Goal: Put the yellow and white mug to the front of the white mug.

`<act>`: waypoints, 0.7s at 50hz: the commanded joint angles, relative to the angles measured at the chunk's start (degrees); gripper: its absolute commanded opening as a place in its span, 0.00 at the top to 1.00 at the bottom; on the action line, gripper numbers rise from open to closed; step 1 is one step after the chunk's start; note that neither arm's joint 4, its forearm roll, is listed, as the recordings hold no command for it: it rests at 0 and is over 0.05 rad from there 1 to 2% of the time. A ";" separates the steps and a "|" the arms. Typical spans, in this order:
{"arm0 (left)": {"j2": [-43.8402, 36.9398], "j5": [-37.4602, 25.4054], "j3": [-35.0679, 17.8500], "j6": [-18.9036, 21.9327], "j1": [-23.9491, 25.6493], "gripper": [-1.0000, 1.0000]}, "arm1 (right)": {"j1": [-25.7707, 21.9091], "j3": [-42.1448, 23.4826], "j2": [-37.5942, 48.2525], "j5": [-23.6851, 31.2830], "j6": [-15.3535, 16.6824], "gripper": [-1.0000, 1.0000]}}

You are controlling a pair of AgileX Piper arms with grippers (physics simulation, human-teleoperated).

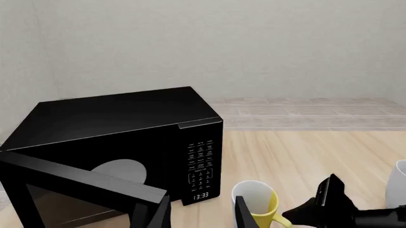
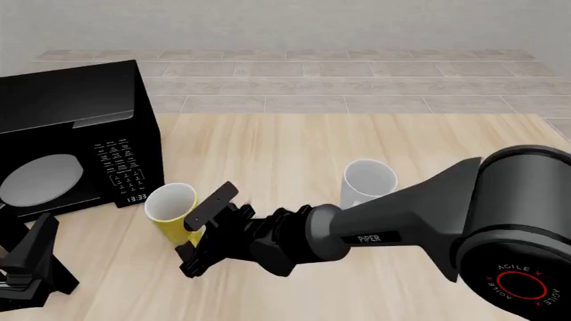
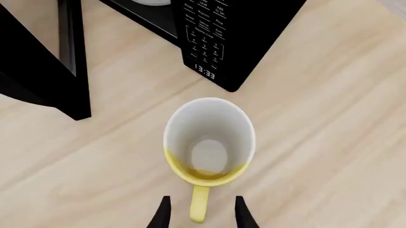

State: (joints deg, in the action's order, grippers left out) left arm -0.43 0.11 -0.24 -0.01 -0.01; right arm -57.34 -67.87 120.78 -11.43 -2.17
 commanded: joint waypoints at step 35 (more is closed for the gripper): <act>0.00 0.00 0.00 0.00 0.00 0.00 | 1.43 5.73 -12.23 -0.05 5.85 1.00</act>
State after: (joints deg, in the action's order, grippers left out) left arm -0.44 0.11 -0.24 -0.01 -0.01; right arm -56.64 -64.10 113.55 -11.57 1.14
